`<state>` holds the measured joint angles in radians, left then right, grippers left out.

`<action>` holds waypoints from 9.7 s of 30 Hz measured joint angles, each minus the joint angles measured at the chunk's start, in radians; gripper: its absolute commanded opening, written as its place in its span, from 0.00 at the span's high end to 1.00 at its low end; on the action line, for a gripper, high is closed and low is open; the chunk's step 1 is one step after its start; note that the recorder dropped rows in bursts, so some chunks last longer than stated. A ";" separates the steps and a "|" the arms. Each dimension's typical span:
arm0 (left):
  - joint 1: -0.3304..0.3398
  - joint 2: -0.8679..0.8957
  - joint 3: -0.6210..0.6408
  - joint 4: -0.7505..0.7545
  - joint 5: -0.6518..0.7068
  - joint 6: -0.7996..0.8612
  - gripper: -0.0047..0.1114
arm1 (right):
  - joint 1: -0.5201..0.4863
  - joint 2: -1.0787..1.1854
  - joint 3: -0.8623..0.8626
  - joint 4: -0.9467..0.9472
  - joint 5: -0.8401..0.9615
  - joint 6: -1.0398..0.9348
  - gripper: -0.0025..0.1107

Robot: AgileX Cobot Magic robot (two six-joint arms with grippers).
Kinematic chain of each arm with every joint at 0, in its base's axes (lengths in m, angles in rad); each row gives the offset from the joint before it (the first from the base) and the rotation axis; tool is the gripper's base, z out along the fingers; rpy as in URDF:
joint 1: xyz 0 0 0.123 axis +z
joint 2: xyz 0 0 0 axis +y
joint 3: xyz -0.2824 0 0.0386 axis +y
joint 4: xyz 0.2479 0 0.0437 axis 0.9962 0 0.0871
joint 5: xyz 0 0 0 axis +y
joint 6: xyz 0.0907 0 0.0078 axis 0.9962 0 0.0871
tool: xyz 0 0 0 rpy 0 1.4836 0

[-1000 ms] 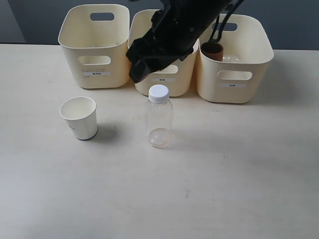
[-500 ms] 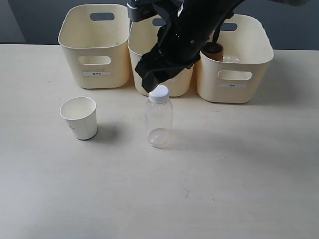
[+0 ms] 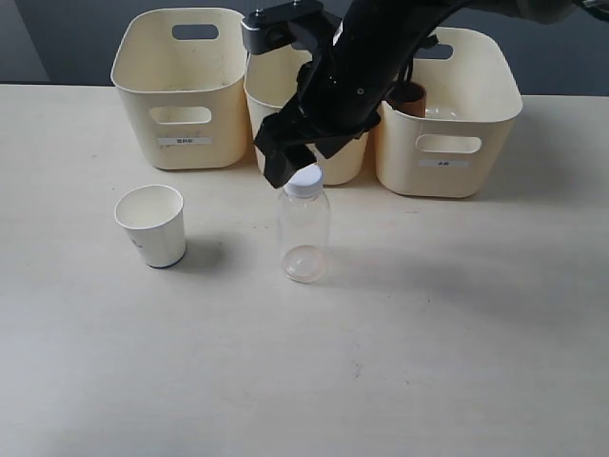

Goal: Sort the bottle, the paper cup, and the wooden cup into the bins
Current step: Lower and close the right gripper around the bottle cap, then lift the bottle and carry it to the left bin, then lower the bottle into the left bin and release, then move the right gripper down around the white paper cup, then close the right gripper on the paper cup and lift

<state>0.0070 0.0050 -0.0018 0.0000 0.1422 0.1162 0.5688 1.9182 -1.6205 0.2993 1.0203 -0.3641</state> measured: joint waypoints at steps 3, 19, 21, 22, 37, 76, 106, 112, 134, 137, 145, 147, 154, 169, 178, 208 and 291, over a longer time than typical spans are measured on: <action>0.000 0.000 0.000 0.000 0.000 0.000 0.96 | 0.000 0.011 0.000 0.002 -0.007 0.000 0.33; 0.000 0.000 0.000 0.000 0.000 0.000 0.96 | 0.000 0.023 0.000 -0.001 0.004 0.002 0.33; 0.000 0.000 0.000 0.000 0.000 0.000 0.96 | 0.000 0.025 0.000 -0.001 0.005 0.002 0.33; 0.000 0.000 0.000 0.000 0.000 0.000 0.96 | 0.000 0.028 0.000 -0.001 0.005 0.002 0.33; 0.000 0.000 0.000 0.000 0.000 0.000 0.96 | 0.000 0.065 0.000 -0.003 0.005 0.002 0.35; 0.000 0.000 0.000 0.000 0.000 0.000 0.96 | 0.026 -0.068 -0.004 -0.064 -0.169 -0.097 0.98; 0.000 0.000 0.000 0.000 0.000 0.000 0.96 | 0.183 0.102 -0.065 -0.011 -1.009 -0.160 0.98; 0.000 0.000 0.000 0.000 0.000 0.000 0.96 | 0.139 0.183 -0.143 0.017 -0.963 -0.160 0.98; 0.000 0.000 0.000 0.000 0.000 0.000 0.96 | 0.124 0.246 -0.157 -0.020 -0.844 -0.160 0.98; 0.000 0.000 0.000 0.000 0.000 0.000 0.96 | 0.124 0.246 -0.157 -0.024 -0.843 -0.160 0.98; 0.000 0.000 0.000 0.000 0.000 0.000 0.96 | 0.124 0.254 -0.213 -0.072 -0.828 -0.160 0.79; 0.000 0.000 0.000 0.000 0.000 0.000 0.96 | 0.124 0.254 -0.219 -0.080 -0.820 -0.160 0.60; 0.000 0.000 0.000 0.000 0.000 0.000 0.96 | 0.124 0.254 -0.224 -0.083 -0.821 -0.160 0.50; 0.000 0.000 0.000 0.000 0.000 0.000 0.96 | 0.124 0.248 -0.226 -0.046 -0.775 -0.160 0.53; 0.000 0.000 0.000 0.000 0.000 0.000 0.96 | 0.213 0.183 -0.226 -0.072 -0.653 -0.367 0.67; 0.000 0.000 0.000 0.000 0.000 0.000 0.96 | 0.328 0.188 -0.226 0.050 -0.148 -0.515 0.43; 0.000 0.000 0.000 0.000 0.000 0.000 0.96 | 0.293 0.399 -0.226 -0.009 -0.347 -0.579 0.98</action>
<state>0.0070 0.0050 -0.0018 0.0000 0.1422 0.1162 0.8619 2.3170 -1.8463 0.2903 0.6735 -0.9429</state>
